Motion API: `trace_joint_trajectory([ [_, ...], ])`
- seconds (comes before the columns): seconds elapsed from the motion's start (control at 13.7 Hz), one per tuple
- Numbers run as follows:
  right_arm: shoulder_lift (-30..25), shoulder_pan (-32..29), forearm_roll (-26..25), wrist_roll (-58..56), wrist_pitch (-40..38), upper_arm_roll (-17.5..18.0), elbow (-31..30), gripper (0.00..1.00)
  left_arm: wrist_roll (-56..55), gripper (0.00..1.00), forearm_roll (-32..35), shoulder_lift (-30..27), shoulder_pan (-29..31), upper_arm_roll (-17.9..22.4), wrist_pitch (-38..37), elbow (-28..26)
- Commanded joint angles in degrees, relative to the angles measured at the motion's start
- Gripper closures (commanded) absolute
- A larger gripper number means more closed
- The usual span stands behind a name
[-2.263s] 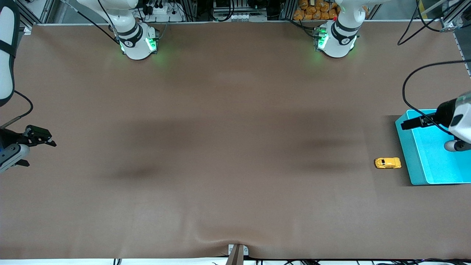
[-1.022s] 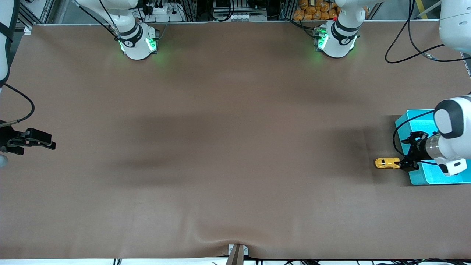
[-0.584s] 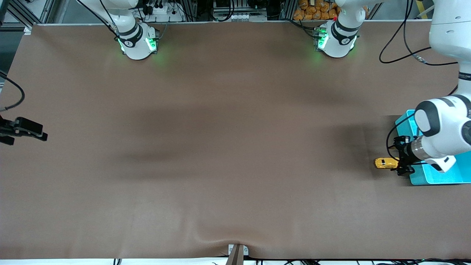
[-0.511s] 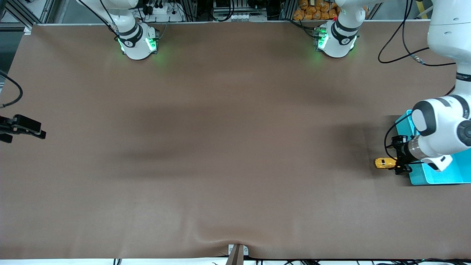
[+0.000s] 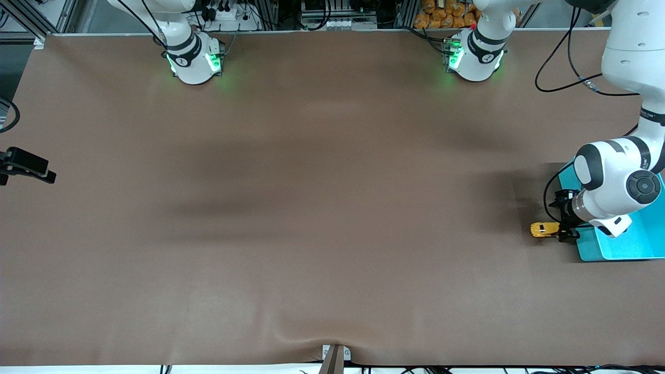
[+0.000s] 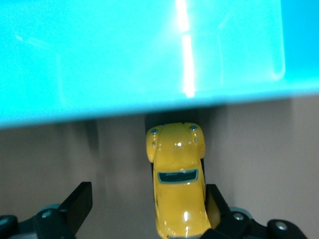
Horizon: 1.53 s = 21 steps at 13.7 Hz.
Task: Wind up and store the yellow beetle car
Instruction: 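Close the left gripper on the yellow car beside the bin, then lift the yellow car with the left gripper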
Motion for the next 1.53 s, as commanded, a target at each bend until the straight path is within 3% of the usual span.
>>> trace_joint_trajectory([
  [0.0, -5.0, -0.1, -0.6, 1.3, 0.6, 0.1, -5.5, 0.0, -1.5, 0.0, 1.7, 0.2, -0.1, -0.3, 1.1, 0.2],
  [0.36, -9.2, 0.0, -0.7, 1.3, 0.9, -0.4, -10.3, 0.0, -1.5, 0.0, 1.8, 0.6, -0.3, -0.4, 1.1, 0.5],
  [0.66, -15.9, -0.9, -0.7, 0.9, 4.5, -0.3, -19.4, 0.0, -2.4, 0.02, 1.8, 1.2, -0.6, -0.3, 3.3, 0.5],
  [0.73, -15.8, -0.6, -0.7, 0.7, 4.0, -0.1, -19.6, 0.0, -2.7, 0.46, 1.8, 1.3, -0.6, -0.3, 3.9, 0.5],
  [0.88, -15.8, -0.6, -0.8, 0.5, 3.8, 0.0, -20.0, 0.0, -2.8, 0.97, 1.8, 1.4, -0.6, -0.3, 4.0, 0.5],
  [1.17, -15.7, -0.6, -2.4, 0.5, 3.1, 0.1, -19.5, 0.0, -2.9, 1.0, 2.0, 0.8, -1.3, -0.2, 3.9, 0.5],
  [1.46, -15.5, -0.8, -2.4, 0.4, 3.1, 0.1, -18.8, 0.0, -2.4, 1.0, 3.6, -3.7, -5.6, -0.6, 2.0, 0.4],
])
